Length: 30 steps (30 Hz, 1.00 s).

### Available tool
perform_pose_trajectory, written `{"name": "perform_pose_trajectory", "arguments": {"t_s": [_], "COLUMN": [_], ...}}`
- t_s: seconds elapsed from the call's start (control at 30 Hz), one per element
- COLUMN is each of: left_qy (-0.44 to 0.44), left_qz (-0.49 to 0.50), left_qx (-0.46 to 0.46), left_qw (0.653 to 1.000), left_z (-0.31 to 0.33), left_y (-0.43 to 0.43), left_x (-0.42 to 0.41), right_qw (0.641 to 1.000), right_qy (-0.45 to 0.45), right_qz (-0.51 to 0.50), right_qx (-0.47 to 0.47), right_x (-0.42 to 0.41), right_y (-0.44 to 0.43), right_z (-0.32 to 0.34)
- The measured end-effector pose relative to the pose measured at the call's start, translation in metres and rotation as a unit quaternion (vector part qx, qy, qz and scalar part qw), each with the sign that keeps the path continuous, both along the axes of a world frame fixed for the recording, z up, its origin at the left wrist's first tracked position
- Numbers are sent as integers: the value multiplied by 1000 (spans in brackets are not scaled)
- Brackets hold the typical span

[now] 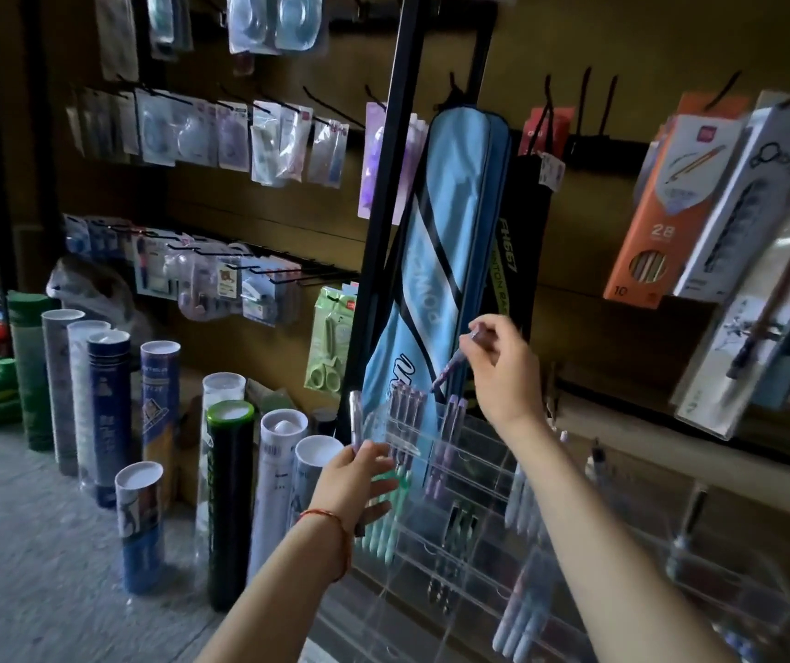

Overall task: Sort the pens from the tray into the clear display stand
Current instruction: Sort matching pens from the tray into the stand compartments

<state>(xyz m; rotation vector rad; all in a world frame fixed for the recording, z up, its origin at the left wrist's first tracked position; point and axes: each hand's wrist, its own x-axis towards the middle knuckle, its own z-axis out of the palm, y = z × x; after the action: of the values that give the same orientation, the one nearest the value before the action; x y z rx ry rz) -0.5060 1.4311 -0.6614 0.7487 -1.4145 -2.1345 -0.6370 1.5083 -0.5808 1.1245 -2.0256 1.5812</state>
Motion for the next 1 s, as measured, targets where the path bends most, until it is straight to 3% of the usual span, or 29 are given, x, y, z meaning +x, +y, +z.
{"name": "perform_pose_trajectory", "arguments": {"t_s": [0.13,0.33,0.5,0.87,0.93,1.0], "left_qy": [9,23,17,-7,-10,-4], "left_qz": [-11,-20,-31,-42,-40,-39], "left_qx": [16,5,-2,-35,-62,-90], "left_qw": [1000,1000,999,998,997,995], "left_z": [-6,-2,-4,-7,-5,-4], "left_y": [-2,-2,2,4,4,4], "left_x": [-6,-6,-5,1,2,1], "right_qw": [991,981,955,890,914,956], "right_qy": [5,-58,-72,-21,-36,-59], "right_qz": [-24,-20,-41,-86,-59,-34], "right_qx": [131,183,286,447,400,286], "right_x": [-16,-32,-33,-30,-28,-25], "right_y": [-27,-38,-39,-36,-32,-25], "right_z": [-21,-20,-25,-33,-20,0]}}
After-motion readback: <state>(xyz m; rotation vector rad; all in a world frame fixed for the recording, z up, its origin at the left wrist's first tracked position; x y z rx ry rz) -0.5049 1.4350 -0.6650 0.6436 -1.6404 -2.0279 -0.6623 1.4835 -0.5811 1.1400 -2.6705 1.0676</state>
